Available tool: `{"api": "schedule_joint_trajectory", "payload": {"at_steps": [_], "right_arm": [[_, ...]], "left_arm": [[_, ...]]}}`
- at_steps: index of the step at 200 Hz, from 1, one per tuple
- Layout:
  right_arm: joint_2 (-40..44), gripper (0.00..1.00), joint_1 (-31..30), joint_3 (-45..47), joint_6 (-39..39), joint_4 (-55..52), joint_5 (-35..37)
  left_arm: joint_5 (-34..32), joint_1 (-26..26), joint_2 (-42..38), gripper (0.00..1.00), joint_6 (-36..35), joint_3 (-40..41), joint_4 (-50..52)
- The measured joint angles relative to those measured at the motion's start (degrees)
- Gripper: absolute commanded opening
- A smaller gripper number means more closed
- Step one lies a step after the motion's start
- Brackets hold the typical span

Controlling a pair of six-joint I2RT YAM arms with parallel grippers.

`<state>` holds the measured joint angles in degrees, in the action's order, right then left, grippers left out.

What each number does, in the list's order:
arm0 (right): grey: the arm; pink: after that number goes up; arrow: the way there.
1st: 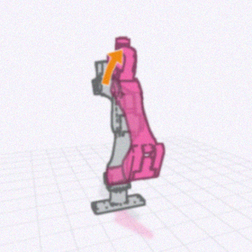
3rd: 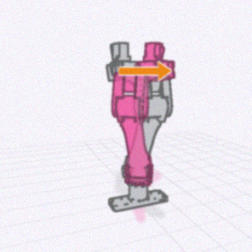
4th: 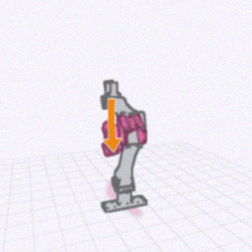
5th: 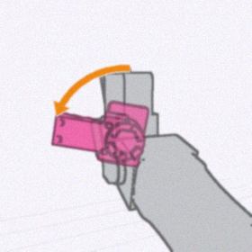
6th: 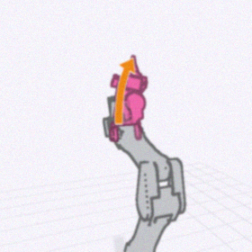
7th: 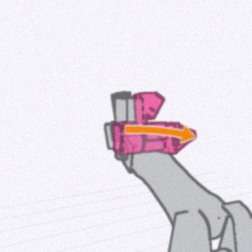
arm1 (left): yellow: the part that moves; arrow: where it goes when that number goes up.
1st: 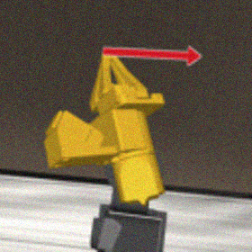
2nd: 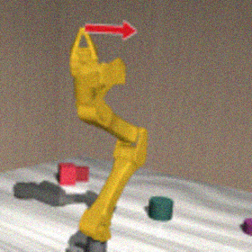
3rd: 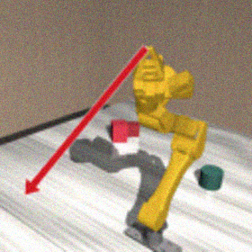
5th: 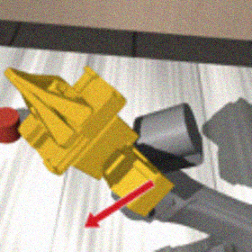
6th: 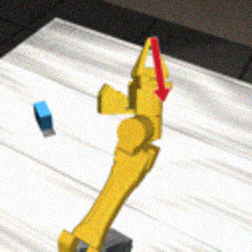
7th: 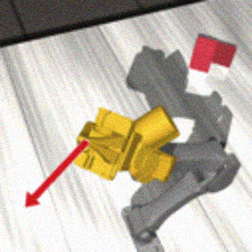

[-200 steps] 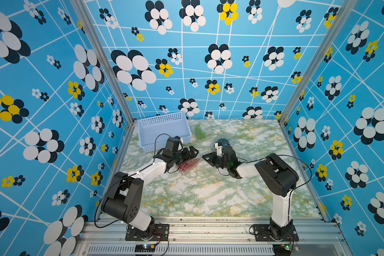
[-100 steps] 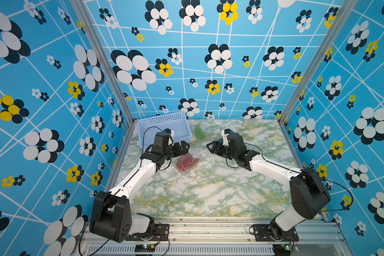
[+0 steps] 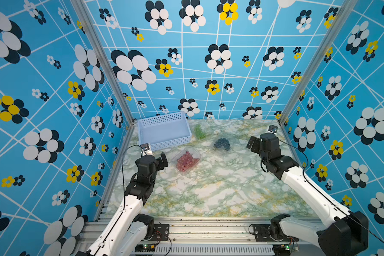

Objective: Pack grapes into containers
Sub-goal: Reset both arms

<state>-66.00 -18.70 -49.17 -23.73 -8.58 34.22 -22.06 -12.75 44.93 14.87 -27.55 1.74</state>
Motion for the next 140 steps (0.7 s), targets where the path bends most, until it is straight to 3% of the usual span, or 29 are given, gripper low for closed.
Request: {"api": "schedule_joint_trajectory", "payload": {"at_steps": [28,62,96,140], "right_arm": [[-1.01,0.99,0.9,14.6,3.19,7.98,11.3],[-1.92,0.99,1.14,17.38,5.77,10.6,18.23],[-2.58,0.99,1.77,20.52,10.4,20.48,20.9],[-11.15,0.99,2.32,25.99,17.38,35.54,19.76]], "left_arm": [[-9.66,0.0,-2.08,0.99,-1.95,9.22,-5.29],[-16.33,0.87,-0.46,0.99,-4.09,16.81,-17.66],[-15.34,3.45,10.88,0.99,-6.54,18.93,-32.04],[-8.39,6.4,24.63,1.0,-8.9,18.84,-49.18]]}}
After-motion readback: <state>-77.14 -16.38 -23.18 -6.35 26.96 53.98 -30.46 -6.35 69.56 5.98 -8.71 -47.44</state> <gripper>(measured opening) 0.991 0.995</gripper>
